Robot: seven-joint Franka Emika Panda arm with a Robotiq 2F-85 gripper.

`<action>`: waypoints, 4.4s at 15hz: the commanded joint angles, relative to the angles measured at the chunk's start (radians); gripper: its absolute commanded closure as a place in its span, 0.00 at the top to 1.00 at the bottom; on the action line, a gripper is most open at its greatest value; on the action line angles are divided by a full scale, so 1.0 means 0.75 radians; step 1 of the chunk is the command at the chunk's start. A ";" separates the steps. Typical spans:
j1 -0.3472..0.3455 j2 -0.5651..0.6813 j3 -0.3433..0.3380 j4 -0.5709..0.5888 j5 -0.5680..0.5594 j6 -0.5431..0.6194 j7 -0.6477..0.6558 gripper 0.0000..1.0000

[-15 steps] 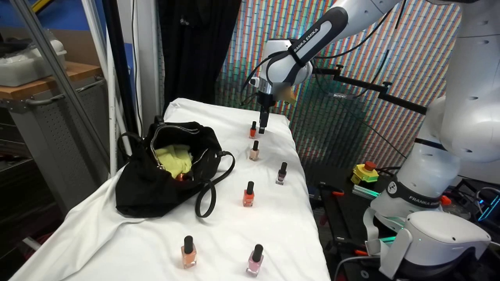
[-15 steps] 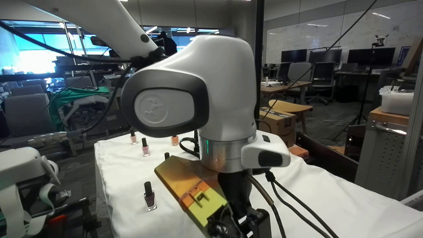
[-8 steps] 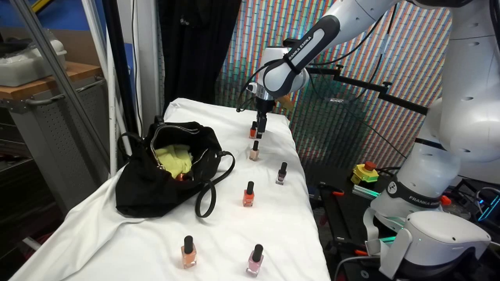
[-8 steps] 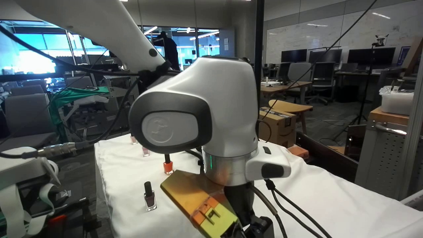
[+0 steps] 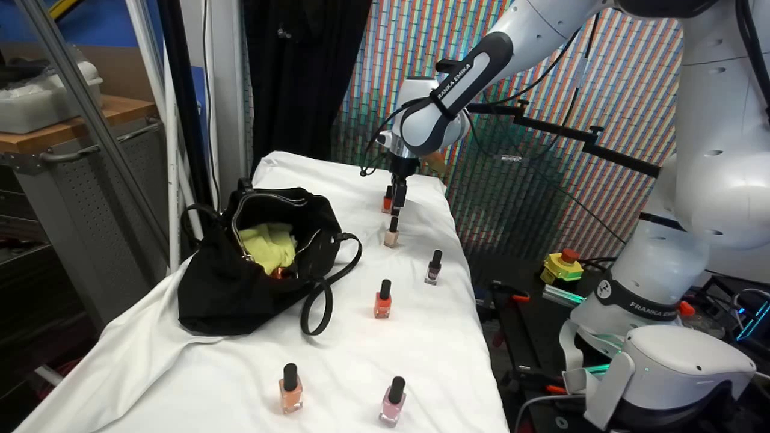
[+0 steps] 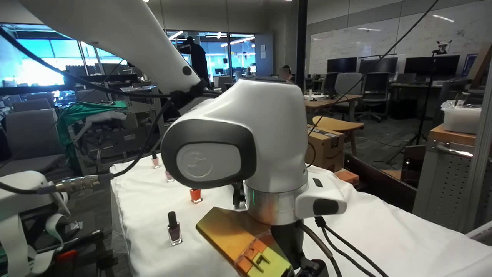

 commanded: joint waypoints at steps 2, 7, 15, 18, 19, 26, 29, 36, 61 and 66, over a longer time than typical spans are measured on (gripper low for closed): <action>-0.026 0.031 0.025 0.042 -0.004 0.018 -0.025 1.00; -0.004 -0.004 0.022 0.020 -0.031 0.022 -0.015 1.00; 0.032 -0.031 0.000 0.006 -0.133 0.046 0.031 1.00; 0.029 -0.019 0.004 0.020 -0.158 0.048 0.018 1.00; 0.026 -0.013 0.006 0.026 -0.165 0.047 0.009 1.00; -0.031 0.029 0.046 0.060 -0.122 0.041 -0.129 1.00; -0.068 0.045 0.070 0.065 -0.088 0.036 -0.223 1.00; -0.121 0.088 0.131 0.070 -0.004 0.024 -0.462 1.00; -0.006 0.105 0.038 0.133 -0.184 -0.055 -0.403 0.15; 0.092 0.023 -0.009 0.140 -0.257 -0.161 -0.247 0.15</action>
